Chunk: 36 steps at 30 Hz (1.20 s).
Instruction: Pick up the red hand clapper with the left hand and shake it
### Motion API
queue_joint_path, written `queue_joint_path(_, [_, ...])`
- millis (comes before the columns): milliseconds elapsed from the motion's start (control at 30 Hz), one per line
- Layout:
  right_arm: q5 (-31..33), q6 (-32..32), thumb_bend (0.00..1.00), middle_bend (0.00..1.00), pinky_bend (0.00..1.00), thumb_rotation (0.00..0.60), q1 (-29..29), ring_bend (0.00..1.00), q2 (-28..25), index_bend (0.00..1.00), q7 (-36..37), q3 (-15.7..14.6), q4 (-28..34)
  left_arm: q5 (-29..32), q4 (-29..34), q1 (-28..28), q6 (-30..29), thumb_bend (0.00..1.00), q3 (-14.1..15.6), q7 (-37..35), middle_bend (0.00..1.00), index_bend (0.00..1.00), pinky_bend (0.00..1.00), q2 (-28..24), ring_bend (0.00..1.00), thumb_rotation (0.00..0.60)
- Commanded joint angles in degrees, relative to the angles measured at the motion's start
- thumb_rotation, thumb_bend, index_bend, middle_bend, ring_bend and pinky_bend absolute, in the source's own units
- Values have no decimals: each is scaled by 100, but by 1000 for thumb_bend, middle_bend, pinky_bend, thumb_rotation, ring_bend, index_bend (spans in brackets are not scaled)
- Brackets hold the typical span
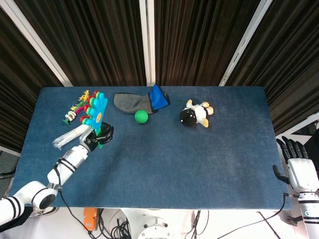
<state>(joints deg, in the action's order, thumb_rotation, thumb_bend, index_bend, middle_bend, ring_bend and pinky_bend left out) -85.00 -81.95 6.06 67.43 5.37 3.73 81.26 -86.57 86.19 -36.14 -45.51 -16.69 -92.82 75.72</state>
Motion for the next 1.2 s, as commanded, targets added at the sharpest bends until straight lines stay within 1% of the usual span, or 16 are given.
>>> queue_joint_path(33, [9,1,311,0,0,600,-2,0,-5,0,-1,4,2,-514,-46,-177,210,675,168,-913,1000,1000,1000,-288,1000,600])
queue_joint_path(100, [16,9,311,0,0,600,-1,0,-5,0,2,4,-1,-604,-183,-254,208,679,288,-311,1000,1000,1000,-285,1000,600])
queue_joint_path(133, [15,15,311,0,0,600,1,0,-3,0,3,2,-3,-651,-279,-285,202,679,347,226,1000,1000,1000,-264,1000,600])
queue_joint_path(233, [7,24,310,0,0,600,5,0,3,0,8,-4,-11,-791,-701,-254,-82,681,454,3141,1000,1000,1000,4,1000,600])
queue_joint_path(267, [8,28,310,0,0,600,7,0,6,0,8,-4,-15,-836,-837,-186,-314,682,464,4448,1000,1000,1000,188,1000,600])
queue_joint_path(300, [12,33,310,0,0,600,10,0,7,0,8,-2,-18,-891,-922,-139,-483,681,487,5357,1000,1000,1000,323,1000,600])
queue_joint_path(333, [17,41,310,0,0,600,13,0,9,0,9,-1,-17,-1038,-1064,-104,-686,682,547,6488,1000,1000,1000,484,1000,600])
queue_joint_path(400, [13,53,310,0,0,600,18,0,6,0,28,-3,-7,-1415,-1442,-95,-990,684,675,8151,1000,1000,1000,717,1000,600])
queue_joint_path(467, [-23,90,310,0,0,600,28,0,-27,0,175,-29,47,-1675,-1742,-87,-1189,685,821,9296,1000,1000,1000,942,1000,600])
queue_joint_path(600, [-19,115,310,0,0,600,28,0,-66,0,234,-39,35,-1840,-2020,-124,-1433,684,984,9980,1000,1000,1000,1123,1000,600])
queue_joint_path(767, [1,105,310,0,0,600,29,0,-58,0,222,-21,17,-1819,-2067,-215,-1589,682,1079,10145,1000,1000,1000,1145,1000,600])
queue_joint_path(867, [-28,99,310,0,0,600,31,0,-55,0,230,-34,27,-1606,-1969,-209,-1599,683,1073,10050,1000,1000,1000,1145,1000,600])
queue_joint_path(933, [-39,88,310,0,0,600,28,0,-52,0,230,-39,28,-1259,-1801,-128,-1613,682,985,9720,1000,1000,1000,1189,1000,600])
queue_joint_path(1033, [-22,85,310,0,0,600,16,0,-52,0,236,-40,10,-399,-1264,41,-1512,682,717,8685,1000,1000,1000,1228,1000,600])
queue_joint_path(1133, [3,80,310,0,0,600,13,0,-59,0,245,-24,6,553,-579,133,-1180,684,345,7594,1000,1000,1000,1085,1000,600])
queue_joint_path(1200, [-3,67,310,0,0,600,13,0,-63,0,240,-18,8,1393,0,186,-751,688,-17,6627,1000,1000,1000,884,1000,600])
